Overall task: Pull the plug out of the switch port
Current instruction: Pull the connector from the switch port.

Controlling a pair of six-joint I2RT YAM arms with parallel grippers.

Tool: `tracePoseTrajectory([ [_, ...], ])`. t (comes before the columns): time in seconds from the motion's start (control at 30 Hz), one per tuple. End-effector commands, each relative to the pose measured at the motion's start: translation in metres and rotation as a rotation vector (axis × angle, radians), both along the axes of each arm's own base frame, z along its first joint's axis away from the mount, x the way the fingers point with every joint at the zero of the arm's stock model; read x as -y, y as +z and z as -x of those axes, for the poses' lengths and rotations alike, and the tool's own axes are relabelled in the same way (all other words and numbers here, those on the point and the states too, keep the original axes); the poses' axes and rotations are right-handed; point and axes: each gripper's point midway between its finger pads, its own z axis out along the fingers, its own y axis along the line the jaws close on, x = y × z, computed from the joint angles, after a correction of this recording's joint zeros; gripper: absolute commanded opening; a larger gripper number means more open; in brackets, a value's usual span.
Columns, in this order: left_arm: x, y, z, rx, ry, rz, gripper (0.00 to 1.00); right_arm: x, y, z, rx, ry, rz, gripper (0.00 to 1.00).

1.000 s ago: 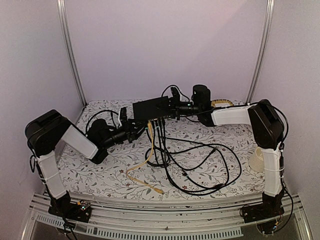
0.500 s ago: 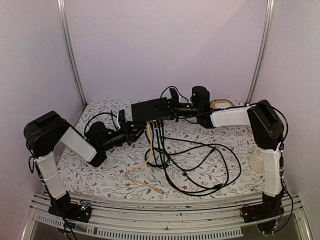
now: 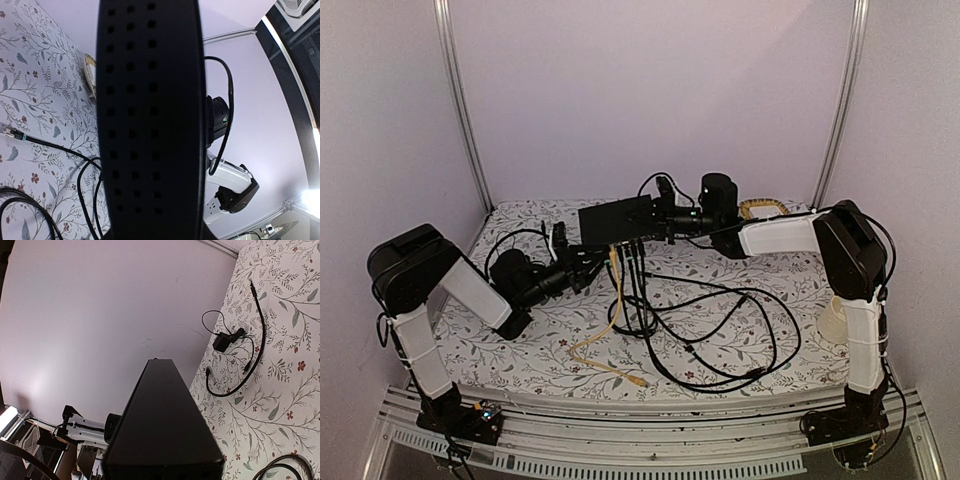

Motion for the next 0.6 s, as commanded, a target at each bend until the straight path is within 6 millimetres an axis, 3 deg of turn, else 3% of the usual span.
tracePoseTrajectory([
  [0.0,0.003,0.025,0.013,0.092,-0.013,0.044,0.28,0.004,0.038,-0.009,0.088,-0.095,-0.062,0.02],
  [0.23,0.002,0.028,0.015,0.107,-0.015,0.057,0.36,0.003,0.039,-0.011,0.087,-0.089,-0.067,0.02],
  [0.57,-0.012,0.019,0.013,0.083,0.025,0.052,0.36,0.006,0.040,-0.013,0.084,-0.082,-0.077,0.02],
])
